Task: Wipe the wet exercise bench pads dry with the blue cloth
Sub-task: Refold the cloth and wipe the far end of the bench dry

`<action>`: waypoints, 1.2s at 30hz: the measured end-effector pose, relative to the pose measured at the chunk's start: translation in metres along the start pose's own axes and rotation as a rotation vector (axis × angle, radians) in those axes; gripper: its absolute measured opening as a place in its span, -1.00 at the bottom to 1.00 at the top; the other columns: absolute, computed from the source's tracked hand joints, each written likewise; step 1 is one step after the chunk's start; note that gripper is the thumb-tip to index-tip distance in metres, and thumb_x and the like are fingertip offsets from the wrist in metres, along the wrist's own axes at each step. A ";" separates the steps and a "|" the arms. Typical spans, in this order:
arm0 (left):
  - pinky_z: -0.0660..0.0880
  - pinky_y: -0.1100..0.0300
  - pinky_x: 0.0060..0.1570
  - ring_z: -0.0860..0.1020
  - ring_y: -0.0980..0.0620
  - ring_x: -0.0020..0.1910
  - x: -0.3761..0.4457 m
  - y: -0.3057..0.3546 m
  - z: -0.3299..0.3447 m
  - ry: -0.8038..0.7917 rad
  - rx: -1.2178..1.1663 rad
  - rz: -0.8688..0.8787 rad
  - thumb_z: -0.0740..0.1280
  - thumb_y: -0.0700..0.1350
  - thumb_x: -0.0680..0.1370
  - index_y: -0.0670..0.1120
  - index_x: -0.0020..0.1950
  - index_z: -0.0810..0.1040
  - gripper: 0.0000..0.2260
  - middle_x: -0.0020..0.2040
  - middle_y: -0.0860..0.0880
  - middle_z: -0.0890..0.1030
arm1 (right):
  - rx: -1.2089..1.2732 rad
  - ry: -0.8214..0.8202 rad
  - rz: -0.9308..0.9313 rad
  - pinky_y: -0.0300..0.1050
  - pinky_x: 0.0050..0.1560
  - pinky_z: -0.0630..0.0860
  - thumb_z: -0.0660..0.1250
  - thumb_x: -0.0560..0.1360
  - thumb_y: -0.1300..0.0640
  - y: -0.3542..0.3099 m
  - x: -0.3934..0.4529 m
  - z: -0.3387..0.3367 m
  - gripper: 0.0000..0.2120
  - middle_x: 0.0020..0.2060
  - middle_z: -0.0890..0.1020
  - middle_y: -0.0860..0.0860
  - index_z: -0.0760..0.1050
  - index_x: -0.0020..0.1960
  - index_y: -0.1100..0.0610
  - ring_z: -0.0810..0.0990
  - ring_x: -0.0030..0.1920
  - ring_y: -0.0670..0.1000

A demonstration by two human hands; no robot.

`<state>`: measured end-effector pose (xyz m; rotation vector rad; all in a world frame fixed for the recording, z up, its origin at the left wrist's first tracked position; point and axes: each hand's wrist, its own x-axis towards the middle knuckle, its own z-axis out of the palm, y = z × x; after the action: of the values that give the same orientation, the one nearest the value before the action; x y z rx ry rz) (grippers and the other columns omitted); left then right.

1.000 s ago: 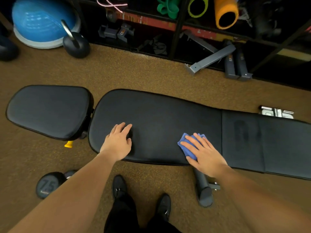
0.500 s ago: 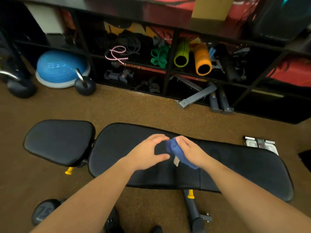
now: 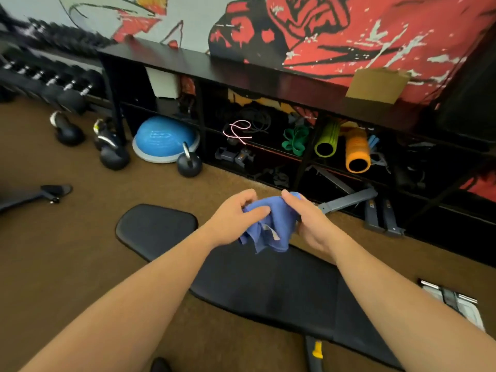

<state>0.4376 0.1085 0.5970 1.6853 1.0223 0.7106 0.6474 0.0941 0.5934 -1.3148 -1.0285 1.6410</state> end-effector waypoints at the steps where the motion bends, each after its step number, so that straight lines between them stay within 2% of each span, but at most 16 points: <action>1: 0.31 0.14 -0.44 0.30 0.00 -0.40 -0.003 -0.002 -0.010 0.045 -0.071 -0.048 0.32 -0.05 0.64 -0.16 -0.13 0.27 -0.70 -0.33 -0.09 0.33 | 0.020 -0.047 -0.017 0.09 0.19 0.57 0.46 0.43 -0.17 -0.004 0.004 0.007 -0.54 0.18 0.61 0.07 0.44 0.15 0.09 0.62 0.20 0.10; 4: 0.36 0.26 -0.42 0.41 0.08 -0.40 -0.017 -0.018 -0.041 0.198 -0.078 -0.093 0.37 0.00 0.61 -0.13 -0.01 0.40 -0.76 -0.28 -0.04 0.47 | -0.190 -0.105 -0.104 -0.02 0.05 0.62 0.52 0.44 0.10 -0.005 0.022 0.031 -0.62 0.12 0.60 0.10 0.41 0.14 0.14 0.65 0.13 0.08; 6: 0.44 0.34 -0.26 0.54 0.22 -0.23 -0.028 -0.035 -0.064 0.236 -0.027 -0.094 0.41 -0.02 0.58 0.02 0.11 0.50 -0.84 -0.09 0.11 0.59 | -0.395 -0.056 -0.167 -0.12 -0.09 0.62 0.54 0.45 0.16 -0.002 0.035 0.055 -0.72 -0.03 0.63 0.06 0.47 0.03 0.14 0.65 -0.04 0.01; 8: 0.49 0.32 -0.09 0.59 0.21 -0.02 -0.043 -0.055 -0.088 0.223 0.048 -0.106 0.45 -0.05 0.54 0.10 0.16 0.55 -0.78 0.04 0.17 0.61 | -0.579 -0.001 -0.230 -0.20 -0.21 0.56 0.54 0.45 0.11 0.006 0.050 0.081 -0.80 -0.19 0.60 0.01 0.51 -0.11 0.10 0.59 -0.20 -0.05; 11: 0.50 0.33 -0.08 0.60 0.18 -0.03 -0.072 -0.090 -0.123 0.215 0.141 -0.112 0.51 -0.13 0.48 0.10 0.04 0.58 -0.78 -0.01 0.15 0.63 | -0.844 -0.044 -0.297 -0.30 -0.34 0.37 0.49 0.49 0.05 0.029 0.073 0.122 -0.74 -0.34 0.51 -0.02 0.46 -0.24 0.11 0.45 -0.38 -0.14; 13: 0.51 0.27 -0.07 0.58 0.14 -0.05 -0.094 -0.116 -0.145 0.262 0.181 -0.148 0.52 -0.18 0.44 0.05 0.00 0.57 -0.77 -0.03 0.12 0.61 | -1.052 -0.057 -0.275 -0.21 -0.34 0.33 0.42 0.52 -0.07 0.048 0.090 0.150 -0.72 -0.25 0.48 0.02 0.46 -0.19 0.11 0.45 -0.36 -0.08; 15: 0.44 0.29 -0.07 0.52 0.15 -0.05 -0.115 -0.141 -0.165 0.310 0.235 -0.179 0.52 -0.21 0.43 -0.01 -0.03 0.58 -0.79 -0.06 0.10 0.56 | -1.346 -0.069 -0.216 -0.12 -0.33 0.31 0.30 0.56 -0.19 0.068 0.103 0.179 -0.73 -0.13 0.40 -0.02 0.43 -0.10 0.01 0.45 -0.28 -0.03; 17: 0.36 0.30 -0.12 0.45 0.17 -0.09 -0.136 -0.169 -0.184 0.309 0.286 -0.221 0.48 -0.20 0.46 -0.03 -0.03 0.52 -0.81 -0.11 0.06 0.50 | -1.551 -0.139 -0.174 -0.08 -0.30 0.34 0.13 0.61 -0.27 0.088 0.115 0.211 -0.70 -0.10 0.41 -0.02 0.41 -0.01 -0.05 0.45 -0.25 -0.02; 19: 0.41 0.16 -0.19 0.47 0.09 -0.16 -0.158 -0.201 -0.200 0.259 0.347 -0.294 0.40 -0.15 0.53 0.01 -0.01 0.40 -0.82 -0.14 0.01 0.50 | -1.588 -0.228 -0.115 -0.04 -0.26 0.41 0.01 0.64 -0.29 0.109 0.126 0.247 -0.63 -0.15 0.51 0.00 0.39 0.02 -0.04 0.50 -0.25 0.01; 21: 0.48 -0.01 -0.19 0.54 -0.02 -0.19 -0.181 -0.236 -0.214 0.204 0.440 -0.397 0.32 -0.07 0.59 0.05 0.04 0.34 -0.85 -0.13 0.01 0.57 | -1.616 -0.316 -0.073 -0.02 -0.26 0.44 -0.01 0.65 -0.27 0.132 0.138 0.285 -0.62 -0.23 0.53 0.00 0.38 0.01 -0.01 0.52 -0.27 0.02; 22: 0.49 -0.03 -0.20 0.55 -0.06 -0.18 -0.194 -0.253 -0.219 0.195 0.491 -0.453 0.28 -0.03 0.62 0.06 0.08 0.34 -0.87 -0.12 0.00 0.59 | -1.617 -0.347 -0.066 -0.02 -0.26 0.44 0.01 0.65 -0.27 0.145 0.144 0.302 -0.63 -0.25 0.53 -0.02 0.38 -0.01 -0.01 0.52 -0.28 0.01; 24: 0.45 -0.01 -0.23 0.56 -0.13 -0.17 -0.221 -0.290 -0.228 0.220 0.567 -0.551 0.24 0.05 0.64 0.06 0.10 0.36 -0.88 -0.11 -0.03 0.61 | -1.542 -0.371 -0.016 -0.01 -0.22 0.52 0.12 0.63 -0.25 0.171 0.154 0.335 -0.67 -0.25 0.57 -0.02 0.42 -0.07 -0.01 0.57 -0.28 0.01; 27: 0.45 0.00 -0.17 0.59 -0.19 -0.06 -0.259 -0.348 -0.234 0.250 0.583 -0.651 0.24 0.10 0.63 0.05 0.11 0.43 -0.85 -0.07 -0.06 0.64 | -1.329 -0.395 0.146 -0.01 -0.22 0.64 0.24 0.59 -0.11 0.217 0.172 0.374 -0.78 -0.35 0.66 0.03 0.51 -0.13 -0.01 0.64 -0.40 0.02; 29: 0.49 0.01 -0.10 0.60 -0.16 -0.01 -0.282 -0.386 -0.232 0.274 0.504 -0.708 0.27 0.07 0.61 0.11 0.14 0.50 -0.86 -0.04 -0.02 0.66 | -1.221 -0.446 0.225 0.00 -0.29 0.64 0.28 0.57 -0.01 0.254 0.182 0.394 -0.83 -0.39 0.67 0.07 0.56 -0.11 0.05 0.66 -0.42 0.05; 32: 0.51 0.05 -0.11 0.61 -0.09 -0.03 -0.311 -0.445 -0.221 0.308 0.430 -0.803 0.28 0.02 0.59 0.17 0.19 0.54 -0.81 -0.05 0.04 0.65 | -1.143 -0.479 0.268 0.03 -0.32 0.64 0.32 0.51 0.09 0.317 0.198 0.411 -0.89 -0.34 0.68 0.05 0.60 0.00 0.02 0.69 -0.32 0.08; 36: 0.45 0.14 -0.28 0.59 0.01 -0.15 -0.335 -0.519 -0.208 0.360 0.375 -0.884 0.26 -0.04 0.58 0.24 0.31 0.53 -0.67 -0.07 0.09 0.64 | -1.066 -0.463 0.382 -0.11 -0.32 0.55 0.30 0.54 -0.14 0.393 0.227 0.431 -0.79 -0.12 0.66 -0.02 0.57 0.12 -0.11 0.64 -0.13 0.00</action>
<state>-0.0466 -0.0197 0.1799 1.2037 2.0644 0.2286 0.1537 0.1071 0.2092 -1.9090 -2.2386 1.7620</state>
